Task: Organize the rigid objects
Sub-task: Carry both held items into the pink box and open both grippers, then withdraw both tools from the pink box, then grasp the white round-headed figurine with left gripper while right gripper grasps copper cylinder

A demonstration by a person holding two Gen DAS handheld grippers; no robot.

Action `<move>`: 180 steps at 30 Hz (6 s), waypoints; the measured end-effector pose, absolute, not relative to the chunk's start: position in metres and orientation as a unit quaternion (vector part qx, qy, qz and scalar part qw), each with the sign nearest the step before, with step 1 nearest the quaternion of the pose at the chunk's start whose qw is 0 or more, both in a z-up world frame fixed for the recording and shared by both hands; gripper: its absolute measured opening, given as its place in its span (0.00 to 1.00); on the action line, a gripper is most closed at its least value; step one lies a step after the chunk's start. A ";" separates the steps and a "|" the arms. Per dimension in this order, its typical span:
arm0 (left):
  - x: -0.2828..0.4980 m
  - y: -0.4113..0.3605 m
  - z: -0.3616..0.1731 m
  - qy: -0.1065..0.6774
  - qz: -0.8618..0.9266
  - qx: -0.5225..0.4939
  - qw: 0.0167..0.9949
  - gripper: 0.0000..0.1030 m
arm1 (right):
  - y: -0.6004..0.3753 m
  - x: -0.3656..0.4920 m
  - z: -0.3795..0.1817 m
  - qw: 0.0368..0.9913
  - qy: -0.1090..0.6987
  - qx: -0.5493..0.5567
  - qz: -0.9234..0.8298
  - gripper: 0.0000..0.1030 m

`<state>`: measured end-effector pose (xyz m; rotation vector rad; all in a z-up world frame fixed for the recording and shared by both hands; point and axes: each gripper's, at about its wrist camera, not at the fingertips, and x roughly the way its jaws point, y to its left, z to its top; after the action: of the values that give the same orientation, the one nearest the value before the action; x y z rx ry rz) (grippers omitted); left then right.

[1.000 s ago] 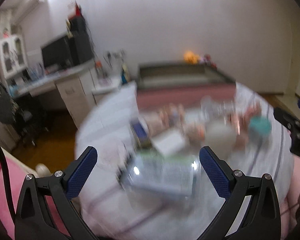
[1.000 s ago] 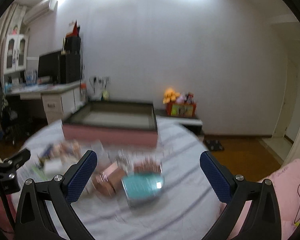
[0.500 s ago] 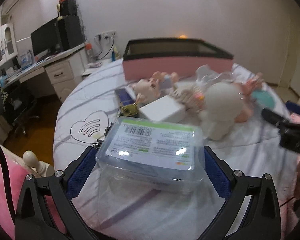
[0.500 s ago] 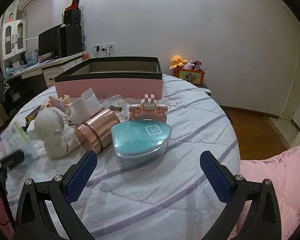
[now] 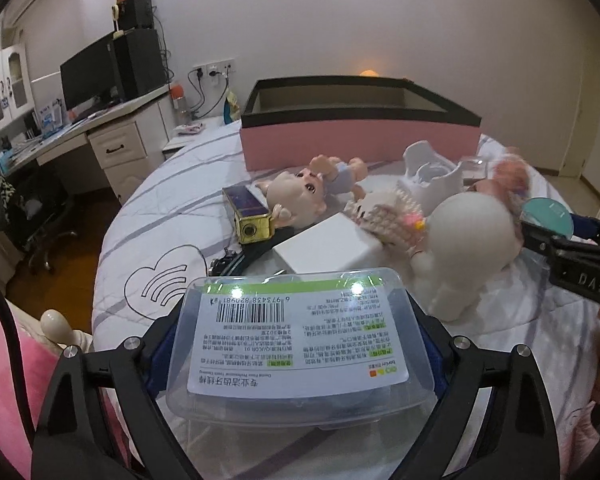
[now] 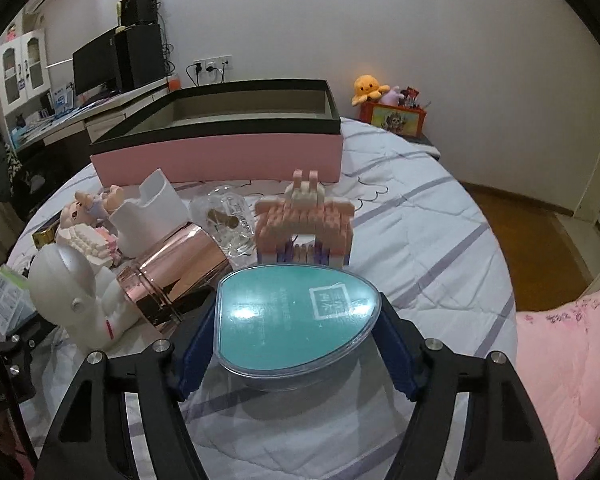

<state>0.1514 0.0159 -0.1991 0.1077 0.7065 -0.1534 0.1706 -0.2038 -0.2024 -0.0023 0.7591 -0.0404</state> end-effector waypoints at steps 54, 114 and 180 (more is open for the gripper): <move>0.318 -0.026 -0.102 0.324 -0.095 0.048 0.940 0.99 | -0.209 0.323 -0.118 0.924 0.374 0.075 0.012 1.00; 0.071 0.010 -0.060 0.172 -0.081 0.020 0.982 1.00 | -0.170 0.048 -0.053 0.991 0.136 0.006 -0.010 1.00; 0.173 -0.021 -0.145 0.322 -0.126 0.031 0.938 0.51 | -0.179 0.180 -0.160 0.933 0.355 0.038 0.055 0.60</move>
<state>0.1732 -0.0209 -0.1454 0.0625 0.6579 -0.2571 0.1799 -0.1785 -0.1598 0.0778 0.7261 0.1120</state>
